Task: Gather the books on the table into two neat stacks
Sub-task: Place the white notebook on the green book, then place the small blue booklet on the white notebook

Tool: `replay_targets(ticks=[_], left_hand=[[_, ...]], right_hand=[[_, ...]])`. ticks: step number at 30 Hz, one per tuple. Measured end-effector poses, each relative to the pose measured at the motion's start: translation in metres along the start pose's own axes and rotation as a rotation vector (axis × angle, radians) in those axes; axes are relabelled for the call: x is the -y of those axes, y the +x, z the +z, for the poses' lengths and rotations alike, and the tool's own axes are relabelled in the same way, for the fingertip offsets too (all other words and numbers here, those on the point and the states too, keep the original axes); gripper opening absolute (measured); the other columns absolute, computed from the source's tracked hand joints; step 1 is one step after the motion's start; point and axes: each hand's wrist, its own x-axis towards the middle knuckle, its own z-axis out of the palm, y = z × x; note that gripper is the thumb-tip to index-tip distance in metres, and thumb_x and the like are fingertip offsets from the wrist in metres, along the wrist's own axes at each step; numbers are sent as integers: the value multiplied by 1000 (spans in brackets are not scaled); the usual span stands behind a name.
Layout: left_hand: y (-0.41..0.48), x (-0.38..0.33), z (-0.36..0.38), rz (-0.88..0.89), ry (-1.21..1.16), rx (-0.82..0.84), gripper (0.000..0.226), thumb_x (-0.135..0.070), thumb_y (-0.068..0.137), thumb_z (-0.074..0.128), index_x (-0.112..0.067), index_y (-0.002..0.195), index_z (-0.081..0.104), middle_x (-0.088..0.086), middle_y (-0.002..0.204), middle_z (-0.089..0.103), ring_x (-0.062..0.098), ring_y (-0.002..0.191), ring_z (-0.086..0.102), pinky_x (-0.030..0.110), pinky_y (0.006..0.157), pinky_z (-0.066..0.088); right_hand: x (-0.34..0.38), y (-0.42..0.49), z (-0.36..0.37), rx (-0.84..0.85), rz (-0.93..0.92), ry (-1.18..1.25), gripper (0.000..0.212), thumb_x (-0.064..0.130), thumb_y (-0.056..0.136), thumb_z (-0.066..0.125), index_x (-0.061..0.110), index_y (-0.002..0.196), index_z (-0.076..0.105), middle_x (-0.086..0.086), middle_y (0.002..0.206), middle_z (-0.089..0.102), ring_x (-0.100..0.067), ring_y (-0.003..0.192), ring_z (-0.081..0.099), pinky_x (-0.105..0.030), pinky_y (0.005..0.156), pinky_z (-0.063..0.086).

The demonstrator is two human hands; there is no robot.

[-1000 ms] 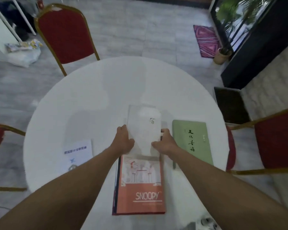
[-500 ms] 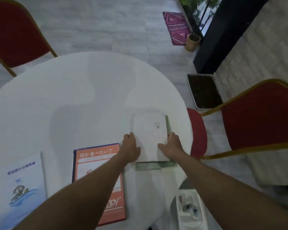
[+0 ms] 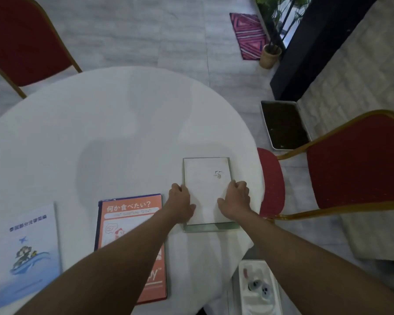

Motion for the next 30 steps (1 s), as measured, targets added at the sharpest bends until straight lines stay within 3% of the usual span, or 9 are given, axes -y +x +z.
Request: replay_targets(ticks=[4,9,17,22,30], left_hand=[[-8,24,-17,43,6,-48,56,-27,96,53,2,139,33,20,137,33,34,128,37,37,106,37],[-29,74,-47,8,6,-142,64,-27,98,50,-2,150,23,18,144,31,34,135,31,39,110,34],[-73,178,-86,-172,-10,-238,64,-32,96,52,-4,148,27,17,144,34,33,134,34,40,108,37],[-101,242,-95,-295,-38,-259,58,-32,96,50,-1,142,31,21,139,35,36,132,35,42,108,36],[-137,330,-88,-543,25,-264,61,-37,93,53,-4,141,32,22,140,33,38,129,37,44,102,40]], right_hand=[[26,-7,2,-88,-76,11,70,33,89,61,9,147,29,-12,144,28,-31,132,33,-39,108,32],[77,-18,19,8,-194,90,68,38,92,58,11,147,29,-11,146,28,-32,135,33,-40,110,31],[171,-54,61,105,-338,68,74,46,90,59,9,149,33,-17,148,36,-33,139,35,-40,112,32],[221,-76,99,264,-412,100,78,42,92,60,8,154,25,-12,154,29,-29,144,30,-39,117,29],[286,-107,172,419,-565,4,77,42,91,63,8,152,31,-12,148,37,-28,136,44,-40,112,39]])
